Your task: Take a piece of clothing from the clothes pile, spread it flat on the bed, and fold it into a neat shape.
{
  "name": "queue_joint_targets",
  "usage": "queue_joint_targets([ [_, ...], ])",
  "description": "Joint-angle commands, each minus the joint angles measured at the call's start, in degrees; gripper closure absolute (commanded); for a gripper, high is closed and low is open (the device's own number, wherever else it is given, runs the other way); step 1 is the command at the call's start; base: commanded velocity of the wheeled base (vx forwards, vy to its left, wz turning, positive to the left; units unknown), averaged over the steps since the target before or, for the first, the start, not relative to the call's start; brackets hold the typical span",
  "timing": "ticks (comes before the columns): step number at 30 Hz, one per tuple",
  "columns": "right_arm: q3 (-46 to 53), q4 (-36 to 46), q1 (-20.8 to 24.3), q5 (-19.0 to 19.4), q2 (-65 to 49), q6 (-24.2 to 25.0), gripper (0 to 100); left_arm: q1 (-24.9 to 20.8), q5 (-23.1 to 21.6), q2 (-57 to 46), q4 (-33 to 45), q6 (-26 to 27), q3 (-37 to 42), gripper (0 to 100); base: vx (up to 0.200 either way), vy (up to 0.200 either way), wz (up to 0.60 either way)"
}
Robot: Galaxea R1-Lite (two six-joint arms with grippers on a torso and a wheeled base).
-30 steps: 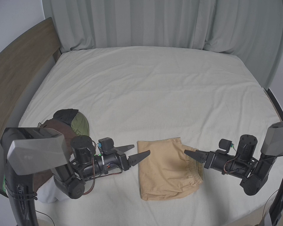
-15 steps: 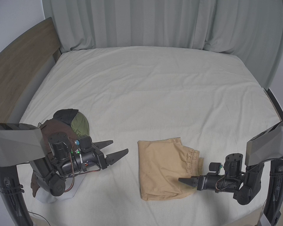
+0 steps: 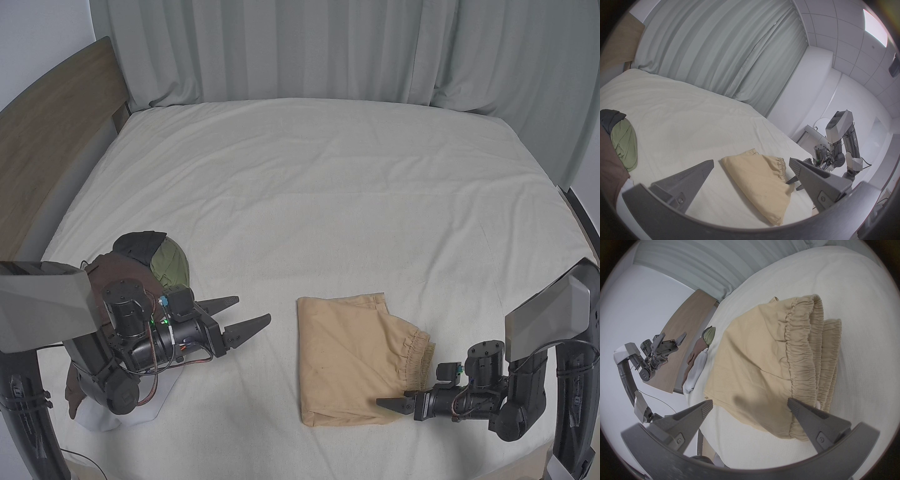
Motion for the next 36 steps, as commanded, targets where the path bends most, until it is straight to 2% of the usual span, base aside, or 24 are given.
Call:
queue_joint_targets([
  [1,-1.76,0.25,-0.05,-0.14,-6.22,0.56,0,-0.04,0.01,0.15,-0.23,0.08,0.25,0,0.0,0.0,0.0],
  [5,-5.1,0.25,-1.02,-0.49,-12.11,2.75,0,-0.04,0.01,0.24,-0.23,0.95,0.25,0,0.0,0.0,0.0],
  [10,-8.62,0.25,-2.95,-0.67,-12.2,4.25,0,-0.31,0.01,0.41,-0.14,2.1,0.34,0,0.0,0.0,0.0],
  [14,-10.9,0.25,-4.62,-2.07,-8.51,4.6,0,-0.13,0.01,0.32,-0.23,2.45,0.34,0,0.0,0.0,0.0],
  [23,-13.36,0.08,-5.76,-2.34,0.1,4.51,0,0.13,0.01,0.41,-0.14,4.73,0.34,0,0.0,0.0,0.0],
  [36,-14.33,0.08,-5.85,-3.66,1.6,4.51,0,0.22,-0.08,0.15,-0.23,4.82,0.52,0,0.0,0.0,0.0],
])
